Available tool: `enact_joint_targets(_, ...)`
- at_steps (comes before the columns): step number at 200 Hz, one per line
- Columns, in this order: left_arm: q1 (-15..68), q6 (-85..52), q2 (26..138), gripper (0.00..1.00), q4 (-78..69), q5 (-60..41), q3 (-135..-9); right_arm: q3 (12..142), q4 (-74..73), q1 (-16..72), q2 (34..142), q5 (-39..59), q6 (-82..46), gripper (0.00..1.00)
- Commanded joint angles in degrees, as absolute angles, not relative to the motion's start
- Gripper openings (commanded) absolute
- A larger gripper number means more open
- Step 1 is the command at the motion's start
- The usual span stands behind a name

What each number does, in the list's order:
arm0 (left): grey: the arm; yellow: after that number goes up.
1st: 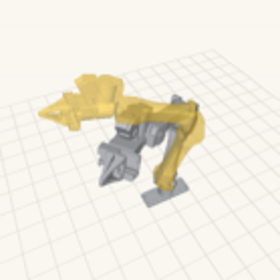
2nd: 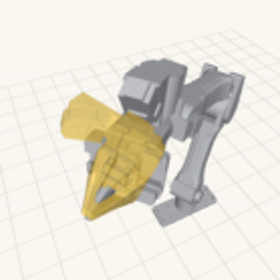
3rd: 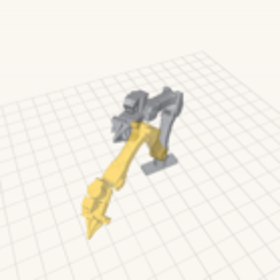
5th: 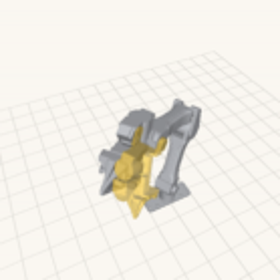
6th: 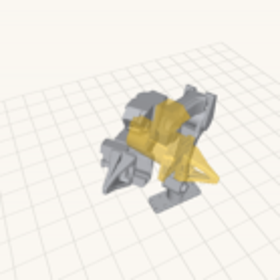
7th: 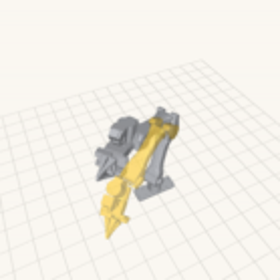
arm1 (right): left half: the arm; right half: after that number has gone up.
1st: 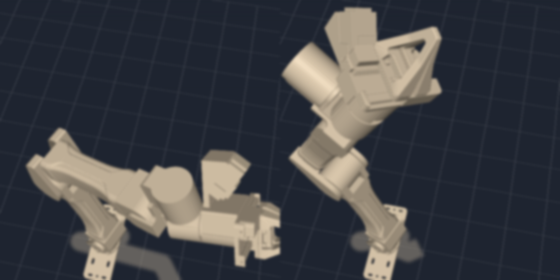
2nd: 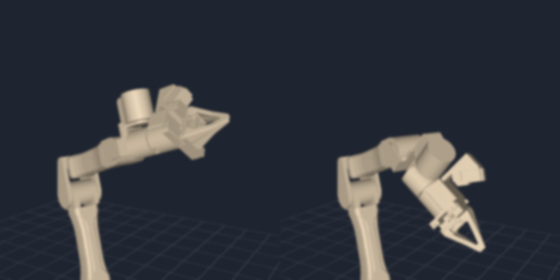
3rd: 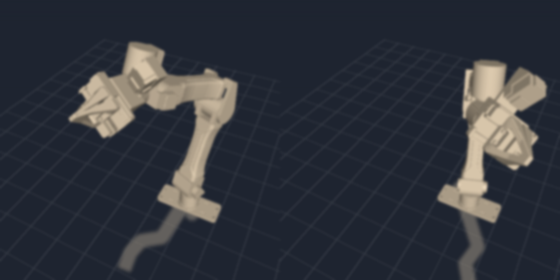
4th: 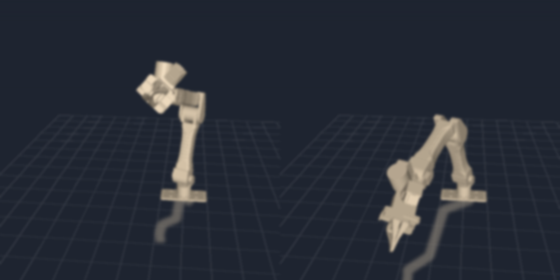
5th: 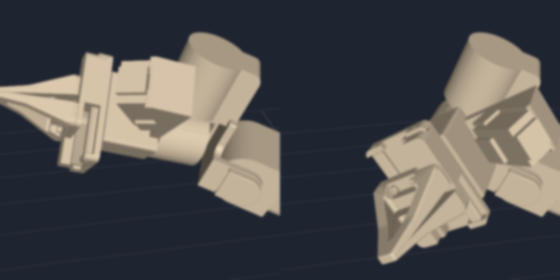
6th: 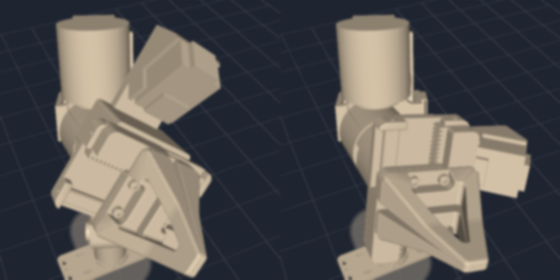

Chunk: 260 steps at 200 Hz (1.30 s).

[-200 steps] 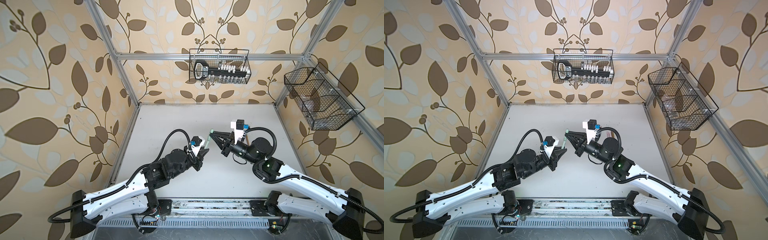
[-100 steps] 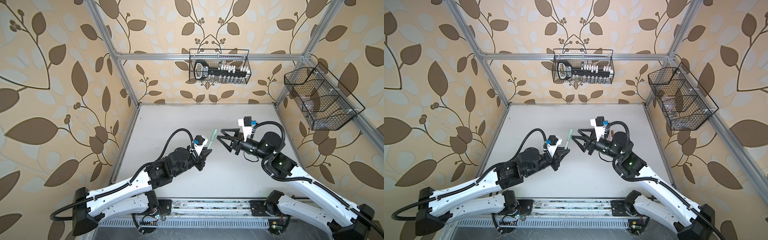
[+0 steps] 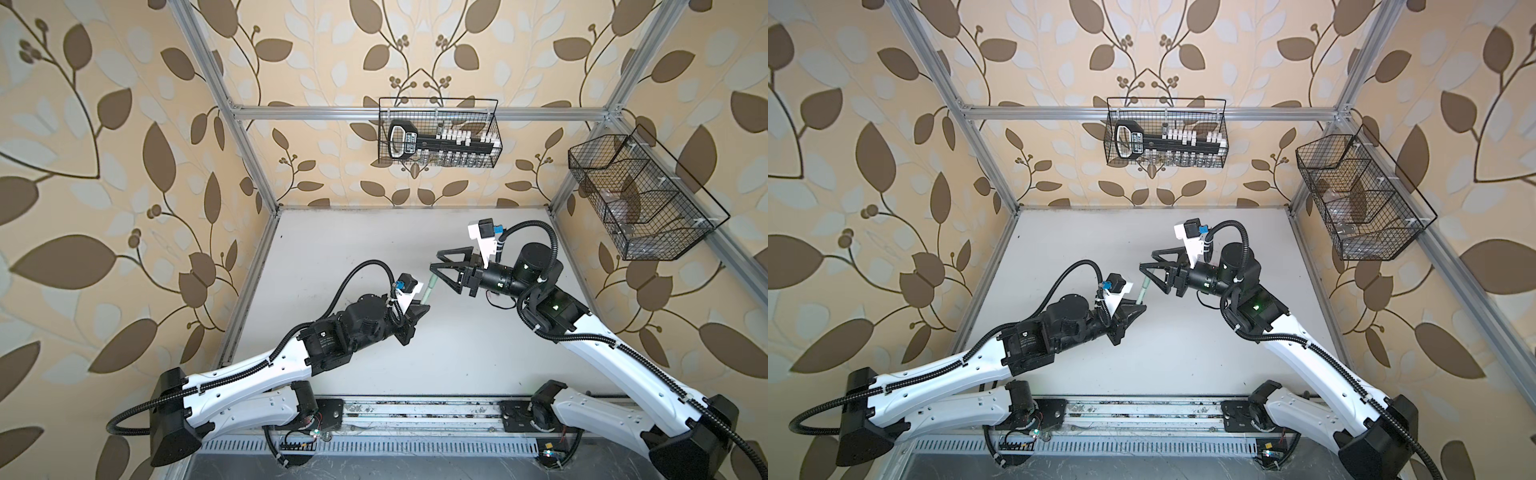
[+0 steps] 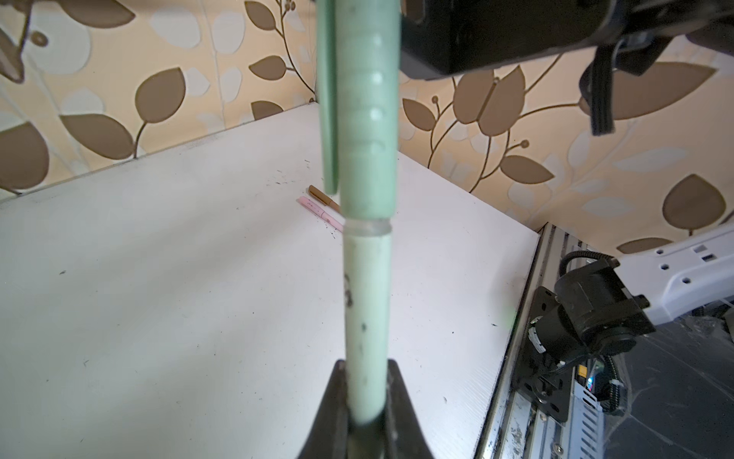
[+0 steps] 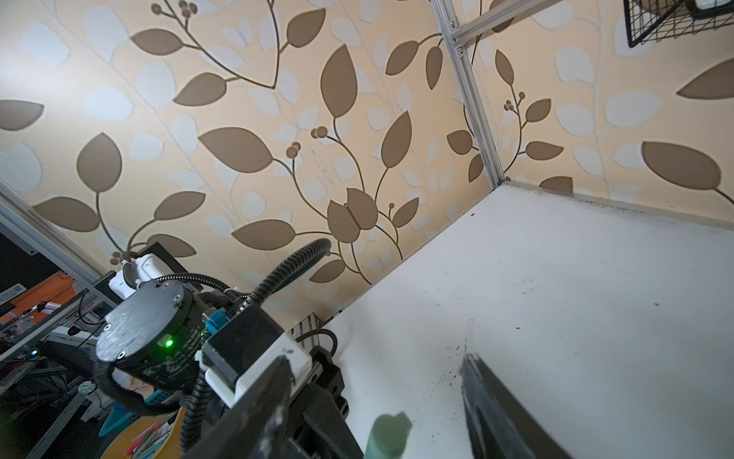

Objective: Insert the pens into the pen caps
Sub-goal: 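Lower the cap onto the pen nib with the right gripper, then press the cap down onto the pen with the right gripper while the left gripper holds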

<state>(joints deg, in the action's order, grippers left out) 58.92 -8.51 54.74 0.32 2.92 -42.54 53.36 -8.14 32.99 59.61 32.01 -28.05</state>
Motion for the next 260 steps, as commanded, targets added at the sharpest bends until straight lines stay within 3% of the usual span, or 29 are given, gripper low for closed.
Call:
enact_joint_targets(1, 59.15, -8.80, 53.71, 0.00, -0.89, 2.21, -44.18, 54.94, -6.99, 33.22, 59.94, 33.17, -27.33, 0.64)
enact_joint_targets(95, 59.15, -8.47, 53.70, 0.00, -0.55, 2.94, -44.06, 54.70, -4.98, 34.06, 59.76, 30.62, -25.61, 0.36)
enact_joint_targets(192, 59.15, -5.50, 52.91, 0.00, -2.01, 6.41, -45.59, 54.75, -2.00, 35.23, 60.74, 29.86, -23.56, 0.16)
enact_joint_targets(225, 59.15, -3.72, 53.59, 0.00, -2.51, 7.65, -46.58, 54.23, -1.42, 35.59, 60.17, 29.18, -23.55, 0.01)
enact_joint_targets(260, 59.10, -0.85, 54.27, 0.00, -5.74, 9.77, -47.32, 53.27, -0.57, 36.39, 60.29, 28.10, -23.03, 0.00)
